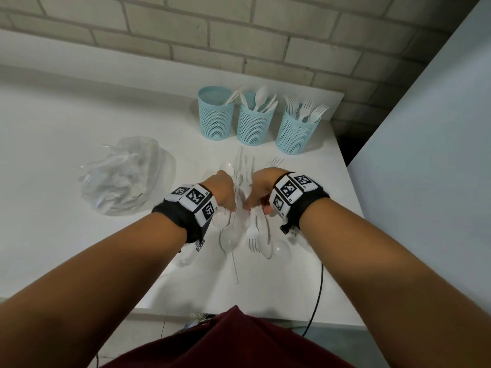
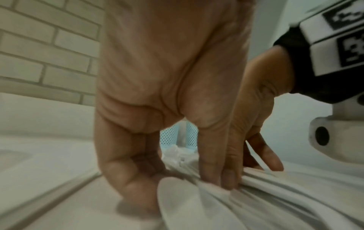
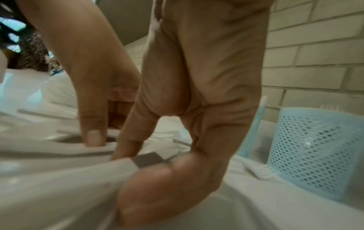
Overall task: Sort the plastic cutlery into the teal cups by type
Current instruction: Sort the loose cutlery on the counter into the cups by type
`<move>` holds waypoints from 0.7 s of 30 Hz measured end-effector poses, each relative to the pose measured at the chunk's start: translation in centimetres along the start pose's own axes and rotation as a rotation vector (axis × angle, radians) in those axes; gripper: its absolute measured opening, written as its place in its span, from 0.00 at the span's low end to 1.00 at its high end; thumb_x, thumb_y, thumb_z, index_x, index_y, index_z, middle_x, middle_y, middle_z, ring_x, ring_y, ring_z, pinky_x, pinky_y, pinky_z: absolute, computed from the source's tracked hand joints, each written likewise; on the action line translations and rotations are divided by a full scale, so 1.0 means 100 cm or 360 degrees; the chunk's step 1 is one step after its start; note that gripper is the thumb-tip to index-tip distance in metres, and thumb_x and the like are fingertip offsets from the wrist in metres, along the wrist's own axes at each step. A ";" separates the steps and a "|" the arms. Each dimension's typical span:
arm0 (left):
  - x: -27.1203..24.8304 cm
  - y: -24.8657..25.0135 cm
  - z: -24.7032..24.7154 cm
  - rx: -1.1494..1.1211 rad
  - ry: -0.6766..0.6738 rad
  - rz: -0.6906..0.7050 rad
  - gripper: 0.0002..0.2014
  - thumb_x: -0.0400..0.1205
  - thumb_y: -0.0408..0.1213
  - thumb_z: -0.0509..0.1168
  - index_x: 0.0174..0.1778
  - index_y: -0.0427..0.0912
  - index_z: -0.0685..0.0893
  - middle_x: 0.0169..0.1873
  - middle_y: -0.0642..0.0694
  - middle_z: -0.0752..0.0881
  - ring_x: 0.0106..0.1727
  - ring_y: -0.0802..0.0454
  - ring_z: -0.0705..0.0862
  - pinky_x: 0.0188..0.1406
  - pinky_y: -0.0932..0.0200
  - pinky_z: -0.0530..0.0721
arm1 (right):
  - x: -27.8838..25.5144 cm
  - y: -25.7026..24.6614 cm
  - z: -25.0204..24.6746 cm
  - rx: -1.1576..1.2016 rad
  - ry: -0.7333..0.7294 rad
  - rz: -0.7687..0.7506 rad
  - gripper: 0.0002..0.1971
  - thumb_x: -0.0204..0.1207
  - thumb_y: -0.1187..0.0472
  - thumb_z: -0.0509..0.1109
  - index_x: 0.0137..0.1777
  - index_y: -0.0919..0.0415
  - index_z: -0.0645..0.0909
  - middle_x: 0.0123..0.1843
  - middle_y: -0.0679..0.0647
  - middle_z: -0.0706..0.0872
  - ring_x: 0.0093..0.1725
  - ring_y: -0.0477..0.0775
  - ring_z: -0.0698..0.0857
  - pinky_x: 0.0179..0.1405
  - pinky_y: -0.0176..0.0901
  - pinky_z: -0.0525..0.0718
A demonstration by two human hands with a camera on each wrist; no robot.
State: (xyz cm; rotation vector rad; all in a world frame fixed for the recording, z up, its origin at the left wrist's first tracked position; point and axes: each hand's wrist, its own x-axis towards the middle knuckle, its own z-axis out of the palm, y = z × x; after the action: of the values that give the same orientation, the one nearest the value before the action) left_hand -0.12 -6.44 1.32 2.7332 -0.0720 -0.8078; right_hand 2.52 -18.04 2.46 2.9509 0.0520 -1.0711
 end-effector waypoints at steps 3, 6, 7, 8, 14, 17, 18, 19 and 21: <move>0.005 0.000 0.000 -0.0244 0.0040 0.0025 0.11 0.75 0.33 0.72 0.39 0.33 0.76 0.32 0.43 0.76 0.33 0.49 0.80 0.27 0.63 0.76 | 0.006 -0.005 0.003 0.0078 0.0003 0.0002 0.13 0.76 0.58 0.70 0.33 0.59 0.72 0.32 0.54 0.79 0.35 0.54 0.79 0.36 0.42 0.79; 0.013 -0.004 0.001 -0.0603 -0.0027 -0.0054 0.10 0.74 0.26 0.68 0.30 0.35 0.73 0.28 0.39 0.76 0.31 0.45 0.77 0.33 0.58 0.78 | 0.009 -0.001 0.006 0.0265 0.0167 -0.0058 0.13 0.77 0.63 0.66 0.31 0.58 0.70 0.29 0.52 0.75 0.27 0.49 0.74 0.29 0.38 0.74; 0.015 -0.006 0.000 -0.0768 -0.0070 -0.0086 0.09 0.74 0.23 0.67 0.31 0.34 0.74 0.29 0.37 0.76 0.33 0.43 0.77 0.37 0.55 0.79 | 0.012 0.003 0.007 0.0346 0.0217 -0.0047 0.12 0.76 0.62 0.67 0.32 0.60 0.73 0.28 0.52 0.76 0.26 0.49 0.75 0.27 0.37 0.74; 0.017 -0.008 -0.003 -0.0943 -0.0120 -0.0116 0.09 0.75 0.22 0.65 0.32 0.34 0.74 0.29 0.37 0.76 0.33 0.44 0.77 0.40 0.53 0.81 | 0.014 0.006 0.006 0.0402 0.0251 -0.0040 0.10 0.74 0.61 0.69 0.33 0.62 0.75 0.28 0.53 0.78 0.26 0.49 0.76 0.26 0.37 0.75; 0.016 -0.016 -0.024 -0.1715 -0.0259 -0.0167 0.10 0.83 0.20 0.56 0.36 0.32 0.73 0.36 0.36 0.79 0.38 0.46 0.82 0.52 0.50 0.85 | 0.021 0.029 -0.014 0.1203 -0.0286 -0.0105 0.09 0.79 0.62 0.68 0.40 0.67 0.82 0.36 0.57 0.92 0.38 0.51 0.90 0.59 0.46 0.83; 0.014 -0.017 -0.029 -0.1954 -0.0386 -0.0135 0.09 0.87 0.26 0.50 0.44 0.30 0.72 0.40 0.33 0.80 0.51 0.34 0.83 0.64 0.41 0.78 | 0.017 0.035 -0.026 0.1487 -0.0354 -0.0167 0.10 0.83 0.64 0.61 0.42 0.65 0.79 0.30 0.52 0.90 0.30 0.42 0.89 0.40 0.32 0.87; 0.012 -0.016 -0.031 -0.1968 -0.0426 -0.0113 0.07 0.88 0.28 0.49 0.49 0.30 0.71 0.41 0.31 0.80 0.56 0.31 0.82 0.62 0.39 0.77 | 0.016 0.037 -0.028 0.1528 -0.0353 -0.0184 0.10 0.83 0.63 0.61 0.42 0.65 0.80 0.31 0.51 0.91 0.31 0.42 0.89 0.34 0.31 0.86; 0.011 -0.014 -0.031 -0.1959 -0.0440 -0.0081 0.07 0.88 0.29 0.48 0.54 0.31 0.70 0.43 0.31 0.81 0.56 0.31 0.82 0.58 0.40 0.78 | 0.016 0.036 -0.031 0.1569 -0.0359 -0.0198 0.11 0.83 0.62 0.61 0.42 0.64 0.82 0.32 0.51 0.91 0.33 0.43 0.90 0.32 0.30 0.85; 0.011 -0.011 -0.029 -0.1943 -0.0425 0.0036 0.09 0.88 0.29 0.47 0.56 0.32 0.72 0.44 0.33 0.82 0.47 0.36 0.84 0.53 0.44 0.82 | 0.016 0.037 -0.031 0.1654 -0.0375 -0.0196 0.13 0.82 0.61 0.62 0.42 0.62 0.86 0.36 0.50 0.92 0.39 0.45 0.89 0.33 0.29 0.84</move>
State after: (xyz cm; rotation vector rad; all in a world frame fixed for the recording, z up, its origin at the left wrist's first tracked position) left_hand 2.32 -4.75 2.80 1.4741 0.2529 -0.8118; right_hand 5.92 -21.60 3.79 3.6434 -0.4713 -1.9281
